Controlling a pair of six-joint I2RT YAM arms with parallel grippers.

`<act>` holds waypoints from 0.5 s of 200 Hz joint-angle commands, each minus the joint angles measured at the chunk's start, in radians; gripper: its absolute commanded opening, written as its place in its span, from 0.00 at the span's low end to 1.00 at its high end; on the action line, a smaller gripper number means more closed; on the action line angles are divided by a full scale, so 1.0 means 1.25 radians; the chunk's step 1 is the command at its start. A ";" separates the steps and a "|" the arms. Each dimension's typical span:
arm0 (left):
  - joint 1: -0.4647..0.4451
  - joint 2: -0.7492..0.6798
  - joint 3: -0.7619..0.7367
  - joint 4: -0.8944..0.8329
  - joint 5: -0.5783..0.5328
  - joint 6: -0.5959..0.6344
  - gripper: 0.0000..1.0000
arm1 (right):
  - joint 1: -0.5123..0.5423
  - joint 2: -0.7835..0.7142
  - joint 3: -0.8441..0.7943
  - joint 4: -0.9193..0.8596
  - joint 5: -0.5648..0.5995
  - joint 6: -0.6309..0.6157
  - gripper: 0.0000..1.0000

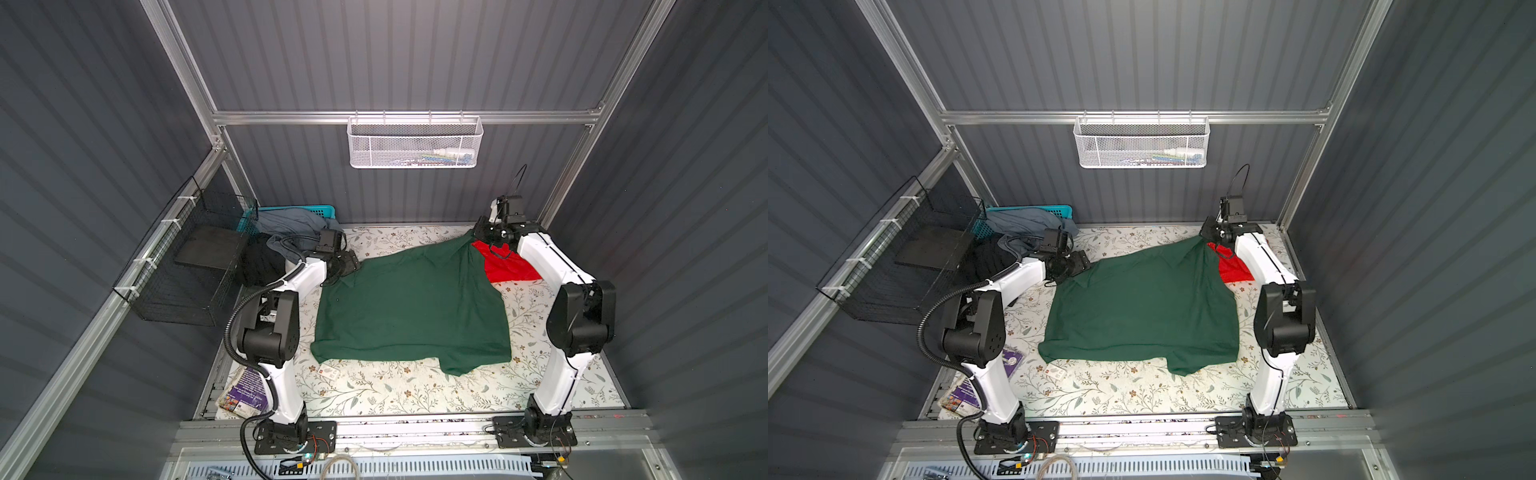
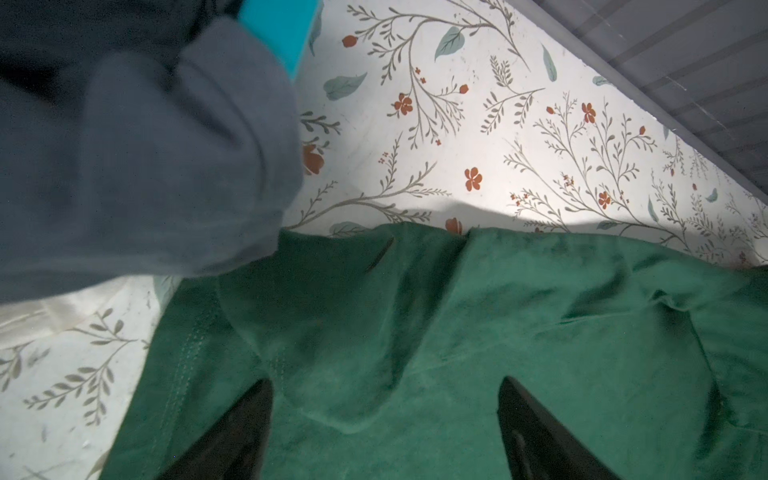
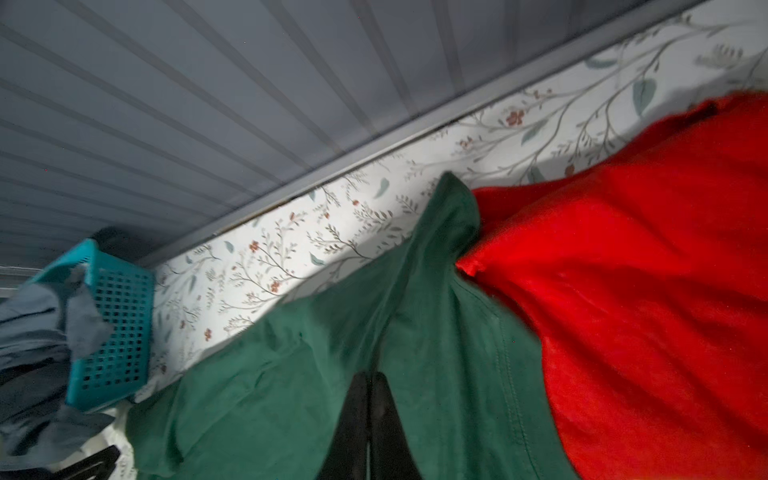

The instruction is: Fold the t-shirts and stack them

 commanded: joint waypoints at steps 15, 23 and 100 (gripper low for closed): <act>-0.013 0.028 -0.008 0.018 0.007 0.044 0.78 | 0.008 0.007 0.010 0.001 -0.011 0.021 0.00; -0.015 0.038 -0.005 0.011 0.010 0.045 0.77 | 0.008 0.013 0.014 -0.005 -0.014 0.024 0.00; -0.039 0.066 -0.027 0.000 0.004 0.058 0.72 | 0.009 0.021 0.006 -0.014 -0.005 0.023 0.00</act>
